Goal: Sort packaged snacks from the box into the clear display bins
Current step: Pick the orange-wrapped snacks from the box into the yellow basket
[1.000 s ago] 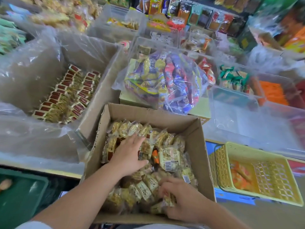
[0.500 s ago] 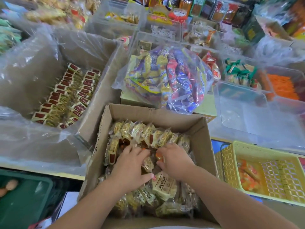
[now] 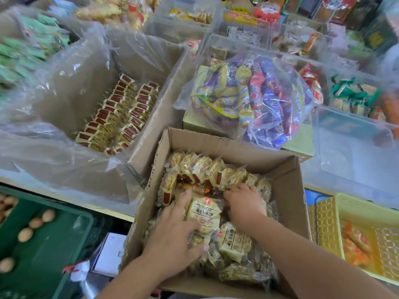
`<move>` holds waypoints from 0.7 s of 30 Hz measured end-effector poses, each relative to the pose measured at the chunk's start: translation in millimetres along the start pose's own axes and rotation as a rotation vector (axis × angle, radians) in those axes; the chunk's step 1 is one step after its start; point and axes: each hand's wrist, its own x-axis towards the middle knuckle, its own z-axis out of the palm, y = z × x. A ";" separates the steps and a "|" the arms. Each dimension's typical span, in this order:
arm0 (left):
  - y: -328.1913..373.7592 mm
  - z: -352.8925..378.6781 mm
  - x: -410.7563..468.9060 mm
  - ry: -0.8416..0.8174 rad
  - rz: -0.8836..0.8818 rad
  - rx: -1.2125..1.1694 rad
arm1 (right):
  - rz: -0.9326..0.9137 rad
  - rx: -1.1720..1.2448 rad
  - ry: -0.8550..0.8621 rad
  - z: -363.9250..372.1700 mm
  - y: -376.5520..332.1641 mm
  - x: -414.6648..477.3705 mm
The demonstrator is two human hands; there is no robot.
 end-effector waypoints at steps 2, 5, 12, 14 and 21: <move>1.0 -3.0 8.2 -0.021 -0.011 -0.010 | 0.043 0.204 0.091 -4.8 5.1 -6.9; 7.8 -8.1 23.6 -0.030 0.017 -0.051 | 0.195 0.626 0.246 -18.9 15.8 -28.6; 42.9 -1.3 47.7 -0.119 0.216 -0.067 | 0.481 1.220 0.377 -29.2 42.5 -98.5; 60.5 3.9 50.9 -0.186 0.296 -0.025 | 0.522 1.254 0.429 -27.8 47.7 -111.7; 94.1 6.9 72.1 0.059 0.314 -0.176 | 0.517 1.192 0.444 -14.9 54.0 -129.6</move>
